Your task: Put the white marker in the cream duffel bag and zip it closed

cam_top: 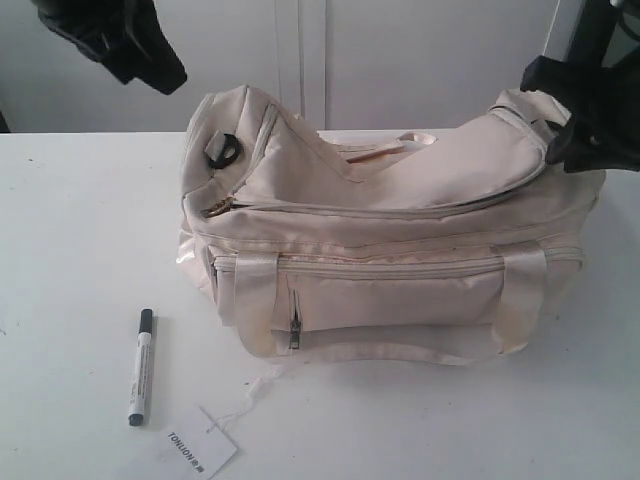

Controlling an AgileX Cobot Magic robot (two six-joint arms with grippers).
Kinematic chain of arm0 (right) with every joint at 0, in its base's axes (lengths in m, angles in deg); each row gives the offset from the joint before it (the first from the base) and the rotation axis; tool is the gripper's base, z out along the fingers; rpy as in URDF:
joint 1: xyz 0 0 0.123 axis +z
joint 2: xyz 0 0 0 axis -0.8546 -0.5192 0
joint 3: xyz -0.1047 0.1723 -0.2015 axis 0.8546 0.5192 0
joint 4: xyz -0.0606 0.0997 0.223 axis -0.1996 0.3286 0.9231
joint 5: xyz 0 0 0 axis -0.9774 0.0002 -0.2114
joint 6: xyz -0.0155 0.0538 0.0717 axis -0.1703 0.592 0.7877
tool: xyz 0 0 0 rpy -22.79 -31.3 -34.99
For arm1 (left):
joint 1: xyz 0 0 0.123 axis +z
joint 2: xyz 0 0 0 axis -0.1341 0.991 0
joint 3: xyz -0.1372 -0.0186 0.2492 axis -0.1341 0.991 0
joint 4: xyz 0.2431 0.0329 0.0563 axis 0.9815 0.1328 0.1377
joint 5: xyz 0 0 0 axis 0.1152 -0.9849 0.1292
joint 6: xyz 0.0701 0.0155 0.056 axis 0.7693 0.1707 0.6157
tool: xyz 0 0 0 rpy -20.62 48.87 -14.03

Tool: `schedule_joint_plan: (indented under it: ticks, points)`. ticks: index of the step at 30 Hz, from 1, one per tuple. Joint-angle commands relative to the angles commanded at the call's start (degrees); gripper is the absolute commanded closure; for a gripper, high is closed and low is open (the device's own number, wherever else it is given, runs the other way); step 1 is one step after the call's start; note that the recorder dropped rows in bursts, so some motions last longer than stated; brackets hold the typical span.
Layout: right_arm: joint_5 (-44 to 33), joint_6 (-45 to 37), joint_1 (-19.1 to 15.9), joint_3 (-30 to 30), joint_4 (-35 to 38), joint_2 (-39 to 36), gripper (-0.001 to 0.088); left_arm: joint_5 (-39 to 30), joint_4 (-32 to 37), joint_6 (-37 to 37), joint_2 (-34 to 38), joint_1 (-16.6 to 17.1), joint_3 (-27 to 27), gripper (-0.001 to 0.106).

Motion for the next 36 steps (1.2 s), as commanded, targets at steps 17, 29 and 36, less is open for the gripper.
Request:
schedule_joint_plan:
  ticks: [17, 29, 36]
  points:
    - [0.6, 1.3, 0.0, 0.0, 7.4, -5.2, 0.0556, 16.8, 6.1, -2.6, -8.5, -3.0, 22.1, 0.105]
    - [8.1, -0.4, 0.0, 0.0, 22.6, -3.1, 0.0868, 17.8, 6.1, -2.3, -8.5, -3.0, 22.3, 0.105]
    - [13.1, -0.3, 0.0, 0.0, 33.0, -2.9, 0.0868, 19.5, 6.1, -2.3, -8.0, -3.0, 22.3, 0.105]
